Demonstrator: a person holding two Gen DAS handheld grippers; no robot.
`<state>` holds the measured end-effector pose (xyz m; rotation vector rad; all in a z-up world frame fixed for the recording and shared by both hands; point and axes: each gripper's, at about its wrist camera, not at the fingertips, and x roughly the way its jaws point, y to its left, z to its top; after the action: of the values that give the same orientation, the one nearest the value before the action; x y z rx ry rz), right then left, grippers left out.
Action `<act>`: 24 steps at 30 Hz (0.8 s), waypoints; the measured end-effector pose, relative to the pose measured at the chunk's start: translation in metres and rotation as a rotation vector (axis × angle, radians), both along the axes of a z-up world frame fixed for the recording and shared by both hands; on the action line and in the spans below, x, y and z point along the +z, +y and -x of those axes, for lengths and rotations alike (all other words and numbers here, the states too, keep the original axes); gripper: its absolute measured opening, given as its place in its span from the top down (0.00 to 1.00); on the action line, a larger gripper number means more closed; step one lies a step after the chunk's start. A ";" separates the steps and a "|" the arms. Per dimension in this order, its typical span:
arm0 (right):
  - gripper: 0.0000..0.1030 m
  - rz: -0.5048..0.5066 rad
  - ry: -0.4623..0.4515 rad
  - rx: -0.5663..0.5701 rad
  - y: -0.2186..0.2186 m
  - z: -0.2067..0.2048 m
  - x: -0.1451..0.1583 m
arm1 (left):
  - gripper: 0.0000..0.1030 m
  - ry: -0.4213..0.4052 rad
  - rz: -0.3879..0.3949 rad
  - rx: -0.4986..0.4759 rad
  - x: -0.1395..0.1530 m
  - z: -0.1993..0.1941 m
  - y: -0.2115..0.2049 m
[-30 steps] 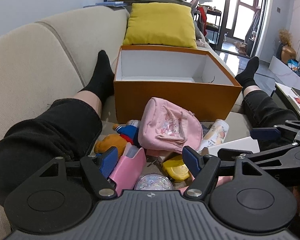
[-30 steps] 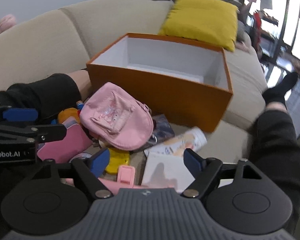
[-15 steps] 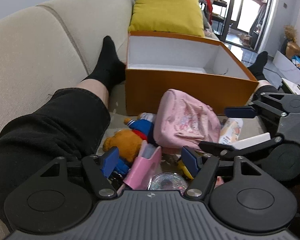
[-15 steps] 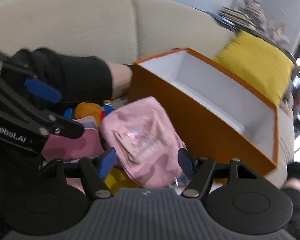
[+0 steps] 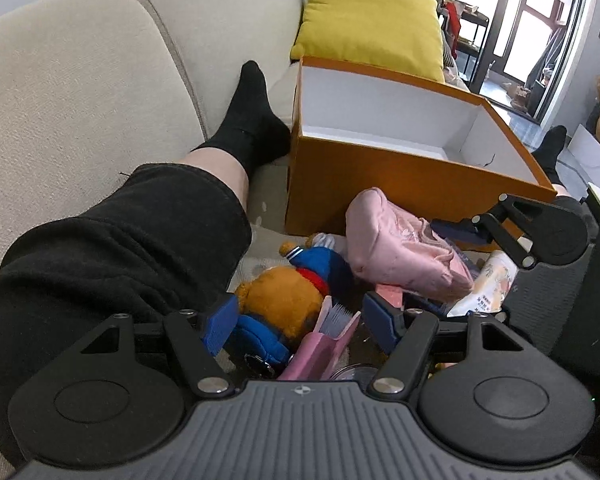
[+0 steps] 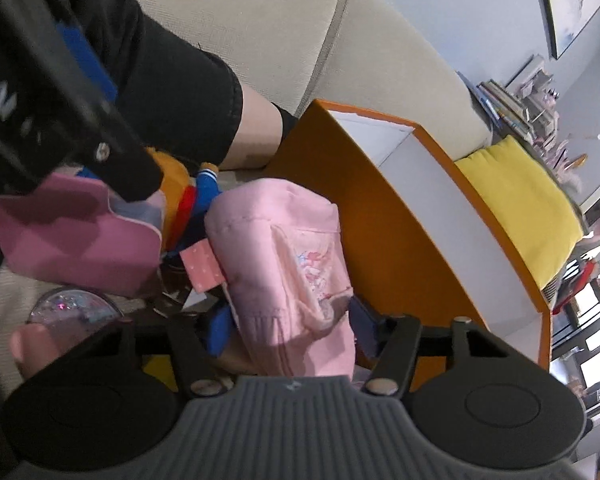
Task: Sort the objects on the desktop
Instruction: 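Grasp the pink backpack with the right gripper while the left gripper grasps the stuffed bear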
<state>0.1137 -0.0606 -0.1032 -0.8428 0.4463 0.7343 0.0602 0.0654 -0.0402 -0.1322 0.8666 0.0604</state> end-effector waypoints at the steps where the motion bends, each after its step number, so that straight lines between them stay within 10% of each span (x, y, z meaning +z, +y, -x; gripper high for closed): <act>1: 0.51 -0.010 0.011 -0.004 -0.002 -0.001 0.003 | 0.21 0.000 -0.003 -0.001 0.000 0.000 0.000; 9: 0.59 -0.212 0.212 -0.083 -0.026 -0.022 0.039 | 0.24 0.010 -0.018 -0.020 -0.003 -0.003 -0.001; 15: 0.60 -0.463 0.528 -0.188 -0.061 -0.058 0.067 | 0.32 0.027 -0.054 -0.042 -0.001 -0.008 0.002; 24: 0.60 -0.606 0.846 -0.406 -0.106 -0.086 0.054 | 0.41 0.146 -0.144 -0.263 0.000 -0.052 0.009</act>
<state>0.1999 -0.1670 -0.0495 0.1718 1.0440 0.7595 0.1127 0.0739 -0.0398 0.1229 1.0161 -0.1153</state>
